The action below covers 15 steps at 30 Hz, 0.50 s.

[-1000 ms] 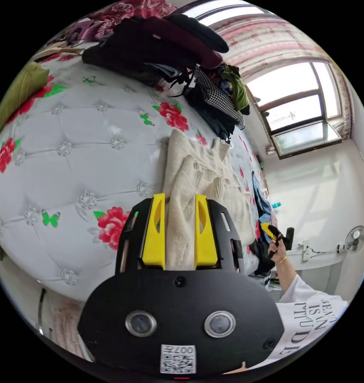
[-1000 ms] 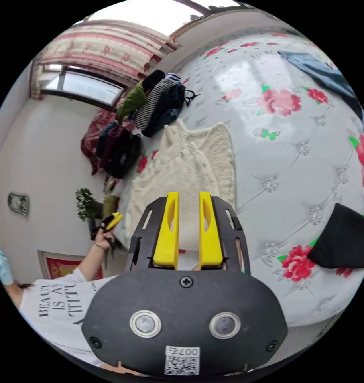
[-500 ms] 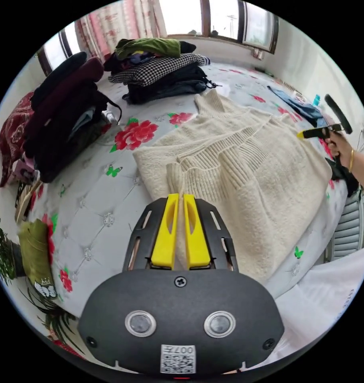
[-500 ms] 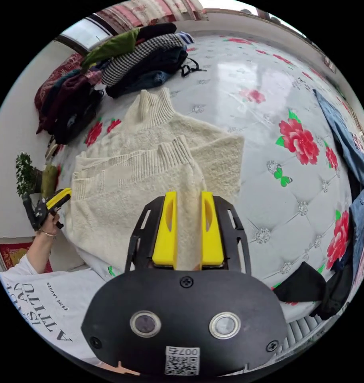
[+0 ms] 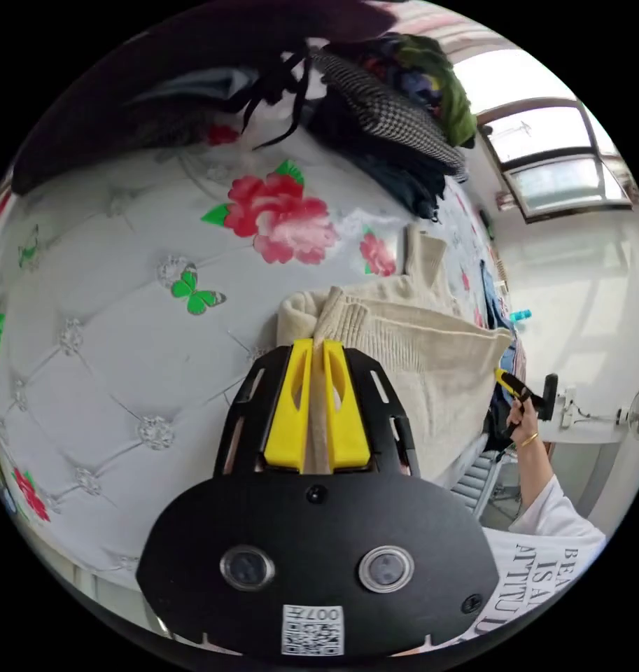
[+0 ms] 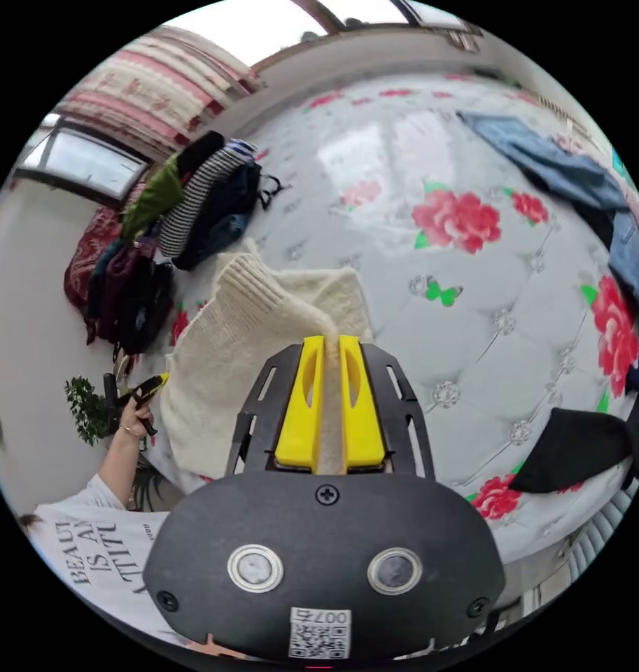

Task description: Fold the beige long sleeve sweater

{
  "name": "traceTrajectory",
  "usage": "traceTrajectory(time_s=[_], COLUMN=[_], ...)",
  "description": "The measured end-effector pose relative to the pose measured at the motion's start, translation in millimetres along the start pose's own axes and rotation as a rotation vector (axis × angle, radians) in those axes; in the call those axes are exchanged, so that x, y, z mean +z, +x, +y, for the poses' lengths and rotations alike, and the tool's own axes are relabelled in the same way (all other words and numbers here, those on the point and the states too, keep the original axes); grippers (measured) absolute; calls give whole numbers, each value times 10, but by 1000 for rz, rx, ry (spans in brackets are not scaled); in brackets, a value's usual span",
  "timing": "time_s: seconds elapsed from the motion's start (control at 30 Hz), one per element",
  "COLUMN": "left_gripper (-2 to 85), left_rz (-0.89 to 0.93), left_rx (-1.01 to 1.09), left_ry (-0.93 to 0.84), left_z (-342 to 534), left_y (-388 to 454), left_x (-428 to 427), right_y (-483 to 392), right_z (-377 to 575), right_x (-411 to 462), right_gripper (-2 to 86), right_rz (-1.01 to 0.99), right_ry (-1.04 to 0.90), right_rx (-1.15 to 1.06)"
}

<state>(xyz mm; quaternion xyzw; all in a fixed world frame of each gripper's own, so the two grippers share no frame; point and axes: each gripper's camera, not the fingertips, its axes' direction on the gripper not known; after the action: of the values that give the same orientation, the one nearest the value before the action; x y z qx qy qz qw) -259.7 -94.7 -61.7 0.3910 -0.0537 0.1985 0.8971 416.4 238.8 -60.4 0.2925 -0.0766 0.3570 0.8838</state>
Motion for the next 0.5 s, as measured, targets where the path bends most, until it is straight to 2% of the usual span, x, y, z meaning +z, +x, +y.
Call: traceTrajectory(time_s=[0.07,0.17,0.27,0.4,0.5], left_gripper=[43,64,69,91,111], left_rz=[2,-140,-124,-65,2], left_rx=[-12,46,120,260,330], left_ry=[60,172,205,156,72], left_z=[178,562,543,205,-117], left_y=[-64,-86,-16,333,590], left_x=[28,-112,-67,517,1306], right_y=[58,-52,-273,-532,-620], right_z=[-8,-2,-196,-784,-1199], right_x=[110,-89,-164,333,930], right_gripper=[37,47,53,57,63], right_rz=[63,125,110,-22,-84], right_ry=[-7,111,159,54,-55], right_rx=[-8,-122,-284,-395,-401])
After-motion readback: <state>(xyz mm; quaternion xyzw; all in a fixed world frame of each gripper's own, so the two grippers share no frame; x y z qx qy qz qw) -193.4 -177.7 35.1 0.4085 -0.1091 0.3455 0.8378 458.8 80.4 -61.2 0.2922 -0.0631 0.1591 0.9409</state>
